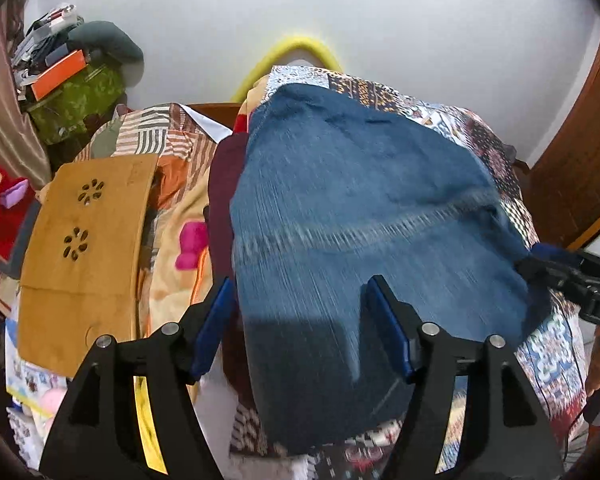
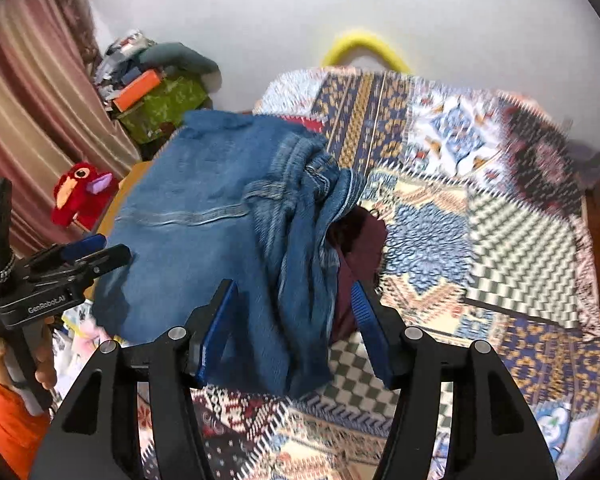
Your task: Fold large clothes
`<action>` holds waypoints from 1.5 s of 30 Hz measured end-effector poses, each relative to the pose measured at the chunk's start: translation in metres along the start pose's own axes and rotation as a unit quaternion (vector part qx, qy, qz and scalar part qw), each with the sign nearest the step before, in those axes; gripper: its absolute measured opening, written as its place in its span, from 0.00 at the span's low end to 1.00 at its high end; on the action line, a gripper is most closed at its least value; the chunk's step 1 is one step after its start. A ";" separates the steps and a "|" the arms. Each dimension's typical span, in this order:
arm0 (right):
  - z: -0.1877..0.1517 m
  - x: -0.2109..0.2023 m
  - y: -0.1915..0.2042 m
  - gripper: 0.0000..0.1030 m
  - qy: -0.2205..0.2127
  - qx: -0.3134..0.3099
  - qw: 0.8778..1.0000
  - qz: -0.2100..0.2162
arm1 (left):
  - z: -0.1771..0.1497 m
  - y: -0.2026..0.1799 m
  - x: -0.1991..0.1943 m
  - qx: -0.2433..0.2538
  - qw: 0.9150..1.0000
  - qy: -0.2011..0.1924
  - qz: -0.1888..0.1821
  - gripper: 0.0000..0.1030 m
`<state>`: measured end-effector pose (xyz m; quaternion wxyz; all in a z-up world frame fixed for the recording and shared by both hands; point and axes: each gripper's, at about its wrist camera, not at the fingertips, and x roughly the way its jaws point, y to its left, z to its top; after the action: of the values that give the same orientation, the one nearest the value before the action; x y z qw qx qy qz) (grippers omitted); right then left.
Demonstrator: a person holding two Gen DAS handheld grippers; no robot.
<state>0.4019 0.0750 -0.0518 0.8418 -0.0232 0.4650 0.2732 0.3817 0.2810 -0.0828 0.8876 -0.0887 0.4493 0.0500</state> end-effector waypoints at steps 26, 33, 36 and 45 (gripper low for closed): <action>-0.141 -0.265 0.112 0.54 -0.386 -0.116 0.915 -0.009 | -0.179 -0.119 -0.339 0.080 0.913 -0.399 0.006 0.66; -0.154 -0.252 0.120 0.62 -0.390 -0.127 0.911 -0.049 | -0.219 -0.121 -0.345 0.040 0.903 -0.427 0.013 0.71; -0.157 -0.251 0.116 0.80 -0.387 -0.116 0.914 -0.042 | -0.231 -0.119 -0.342 0.029 0.904 -0.426 0.025 0.84; -0.166 -0.252 0.109 1.00 -0.387 -0.098 0.915 -0.059 | -0.247 -0.115 -0.336 0.011 0.907 -0.417 0.053 1.00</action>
<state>0.1163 0.0082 0.0780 0.9639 -0.0257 0.0713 0.2551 0.0077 0.1156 0.0582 0.9910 -0.0264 0.0425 0.1242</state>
